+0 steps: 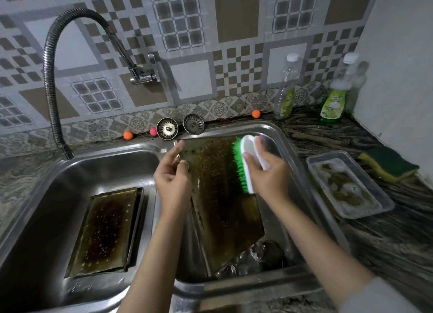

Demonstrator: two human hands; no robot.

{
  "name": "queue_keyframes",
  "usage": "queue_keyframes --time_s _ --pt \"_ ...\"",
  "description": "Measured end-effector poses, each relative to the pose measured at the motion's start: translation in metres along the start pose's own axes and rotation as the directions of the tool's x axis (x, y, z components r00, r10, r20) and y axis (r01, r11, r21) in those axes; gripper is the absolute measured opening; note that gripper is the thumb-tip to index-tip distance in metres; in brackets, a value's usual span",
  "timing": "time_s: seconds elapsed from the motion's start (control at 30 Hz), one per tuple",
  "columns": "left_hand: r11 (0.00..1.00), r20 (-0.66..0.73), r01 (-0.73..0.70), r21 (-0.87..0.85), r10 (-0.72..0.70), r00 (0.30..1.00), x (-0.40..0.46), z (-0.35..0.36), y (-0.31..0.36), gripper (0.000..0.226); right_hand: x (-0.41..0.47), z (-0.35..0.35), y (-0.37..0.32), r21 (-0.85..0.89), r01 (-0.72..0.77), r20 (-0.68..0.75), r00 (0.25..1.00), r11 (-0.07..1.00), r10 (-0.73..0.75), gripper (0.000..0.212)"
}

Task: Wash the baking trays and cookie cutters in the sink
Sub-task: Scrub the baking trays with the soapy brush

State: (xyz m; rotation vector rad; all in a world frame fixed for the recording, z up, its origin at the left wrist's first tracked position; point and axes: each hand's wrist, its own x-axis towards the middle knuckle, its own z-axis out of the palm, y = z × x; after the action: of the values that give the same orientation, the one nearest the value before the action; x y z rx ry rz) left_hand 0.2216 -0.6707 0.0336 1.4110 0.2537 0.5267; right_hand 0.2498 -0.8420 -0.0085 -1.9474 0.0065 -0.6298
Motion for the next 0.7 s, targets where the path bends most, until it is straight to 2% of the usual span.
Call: queue_keyframes --time_s 0.03,0.1,0.17,0.2,0.27,0.3,0.37,0.4,0.47,0.53,0.63,0.7 --pt "1.000 0.009 -0.001 0.020 0.001 1.000 -0.001 0.004 -0.002 0.043 -0.010 0.007 -0.014 0.012 0.053 0.007 0.999 0.999 -0.053 0.050" --pt "0.999 -0.013 -0.033 0.031 0.034 0.999 0.003 0.008 -0.003 0.042 -0.050 0.017 -0.035 0.121 0.153 0.117 0.979 0.981 -0.167 0.051" --pt "0.998 -0.077 -0.062 0.019 0.064 0.995 0.014 0.001 0.003 0.042 -0.088 0.012 -0.030 0.210 0.160 0.220 0.954 0.965 -0.206 0.051" --pt "0.998 -0.105 -0.063 0.007 0.063 0.992 0.020 -0.006 0.006 0.040 -0.091 0.006 -0.016 0.204 0.149 0.231 0.953 0.968 -0.195 0.052" --pt "0.998 -0.139 -0.062 -0.008 0.060 0.989 0.028 -0.017 0.012 0.038 -0.078 -0.005 0.016 0.086 0.074 0.196 0.977 0.994 -0.089 0.054" --pt "0.998 -0.140 -0.063 -0.014 0.061 0.988 0.028 -0.018 0.014 0.037 -0.068 -0.009 0.028 0.048 0.026 0.132 0.991 0.999 -0.032 0.055" --pt "0.996 -0.123 -0.080 -0.029 0.075 0.990 0.022 -0.010 0.013 0.038 -0.057 -0.004 0.029 0.085 -0.068 0.013 0.998 0.994 0.067 0.054" --pt "0.996 -0.107 -0.087 -0.027 0.084 0.991 0.019 -0.004 0.011 0.038 -0.059 0.003 0.014 0.112 -0.063 0.008 0.998 0.992 0.062 0.053" --pt "0.994 -0.084 -0.107 0.001 0.107 0.991 0.016 0.007 0.007 0.039 -0.084 0.013 -0.016 0.167 0.032 0.097 0.994 0.985 -0.049 0.052" --pt "0.991 -0.119 -0.137 0.003 0.136 0.984 0.020 0.006 0.008 0.039 -0.111 0.009 -0.023 0.236 0.094 0.189 0.972 0.967 -0.141 0.052" --pt "0.990 -0.187 -0.140 -0.025 0.133 0.973 0.027 -0.006 0.019 0.037 -0.090 -0.010 0.010 0.151 0.049 0.246 0.965 0.987 -0.086 0.056" --pt "0.991 -0.179 -0.134 -0.027 0.127 0.976 0.023 -0.007 0.020 0.037 -0.057 -0.015 0.024 0.063 0.027 0.164 0.986 0.998 -0.037 0.058"
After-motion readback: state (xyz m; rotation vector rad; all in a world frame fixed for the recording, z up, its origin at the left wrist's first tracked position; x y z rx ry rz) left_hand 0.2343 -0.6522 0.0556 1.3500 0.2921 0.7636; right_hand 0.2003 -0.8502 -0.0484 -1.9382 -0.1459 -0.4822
